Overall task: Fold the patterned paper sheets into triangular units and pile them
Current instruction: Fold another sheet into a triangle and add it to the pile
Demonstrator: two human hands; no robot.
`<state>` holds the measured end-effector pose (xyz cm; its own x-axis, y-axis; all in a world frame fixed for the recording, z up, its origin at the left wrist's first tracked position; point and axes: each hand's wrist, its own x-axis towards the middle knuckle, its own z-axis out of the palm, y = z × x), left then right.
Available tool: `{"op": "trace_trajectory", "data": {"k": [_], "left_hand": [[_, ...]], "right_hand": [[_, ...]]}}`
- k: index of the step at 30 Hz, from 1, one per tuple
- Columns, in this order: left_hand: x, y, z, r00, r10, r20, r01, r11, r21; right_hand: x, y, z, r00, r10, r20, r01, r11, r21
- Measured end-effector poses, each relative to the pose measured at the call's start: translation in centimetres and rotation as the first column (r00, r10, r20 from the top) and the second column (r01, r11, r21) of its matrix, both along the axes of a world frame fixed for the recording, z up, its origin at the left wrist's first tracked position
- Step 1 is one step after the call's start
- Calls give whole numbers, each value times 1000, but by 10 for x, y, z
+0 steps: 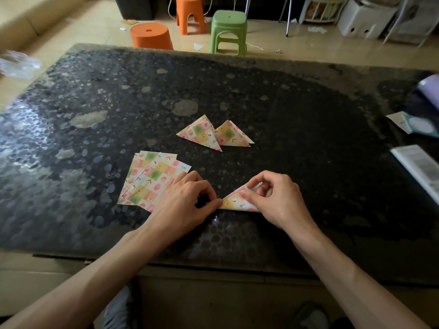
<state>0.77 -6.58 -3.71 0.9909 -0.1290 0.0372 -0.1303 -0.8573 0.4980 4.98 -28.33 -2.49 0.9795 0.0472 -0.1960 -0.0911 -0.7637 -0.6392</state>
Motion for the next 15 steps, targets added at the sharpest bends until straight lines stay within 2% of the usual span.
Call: {"op": "trace_trajectory", "data": {"k": [15], "left_hand": [[1, 1, -1, 1000, -14, -9, 14, 1000, 13]], "right_hand": [[0, 1, -3, 999, 39, 4, -39, 999, -15]]}}
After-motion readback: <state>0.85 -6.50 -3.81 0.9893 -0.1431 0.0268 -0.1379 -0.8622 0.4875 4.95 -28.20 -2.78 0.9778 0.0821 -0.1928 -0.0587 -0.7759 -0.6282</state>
